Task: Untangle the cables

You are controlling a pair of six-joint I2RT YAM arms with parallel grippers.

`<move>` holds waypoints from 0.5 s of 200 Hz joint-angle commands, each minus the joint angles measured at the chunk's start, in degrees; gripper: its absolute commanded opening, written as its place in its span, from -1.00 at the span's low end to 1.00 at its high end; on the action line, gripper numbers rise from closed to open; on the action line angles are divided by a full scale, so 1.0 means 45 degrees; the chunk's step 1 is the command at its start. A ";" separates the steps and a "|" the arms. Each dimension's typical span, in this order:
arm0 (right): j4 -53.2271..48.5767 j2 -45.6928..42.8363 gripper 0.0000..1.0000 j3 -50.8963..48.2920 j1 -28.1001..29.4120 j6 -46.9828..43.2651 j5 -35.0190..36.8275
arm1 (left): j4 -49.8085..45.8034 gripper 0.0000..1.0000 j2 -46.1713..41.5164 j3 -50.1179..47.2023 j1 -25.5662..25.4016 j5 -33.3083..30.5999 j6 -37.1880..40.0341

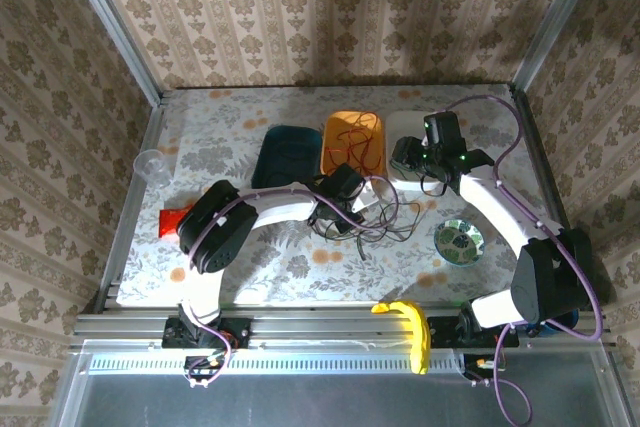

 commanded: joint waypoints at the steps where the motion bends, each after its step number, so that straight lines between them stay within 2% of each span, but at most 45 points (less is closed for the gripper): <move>1: -0.0224 -0.0320 0.18 -0.0080 -0.0188 0.0170 -0.0092 | -0.0156 -1.00 -0.1317 0.0310 -0.0062 0.0054 0.0273; 25: -0.0201 -0.0320 0.18 -0.0076 -0.0251 0.0136 -0.0185 | -0.0212 -1.00 -0.1843 0.0285 -0.0040 0.0274 0.0257; 51: -0.0202 -0.0320 0.18 -0.0158 -0.0267 0.0155 -0.0225 | -0.0915 -0.61 -0.1627 0.0413 -0.0044 0.0267 -0.0032; 76: -0.0203 -0.0333 0.18 -0.0272 -0.0285 0.0156 -0.0317 | -0.1538 -0.14 -0.1074 0.0526 -0.0053 0.0099 -0.0394; 100: -0.0263 -0.0324 0.18 -0.0320 -0.0345 0.0156 -0.0305 | -0.2179 -0.01 -0.0563 0.0817 -0.0103 -0.0016 -0.0681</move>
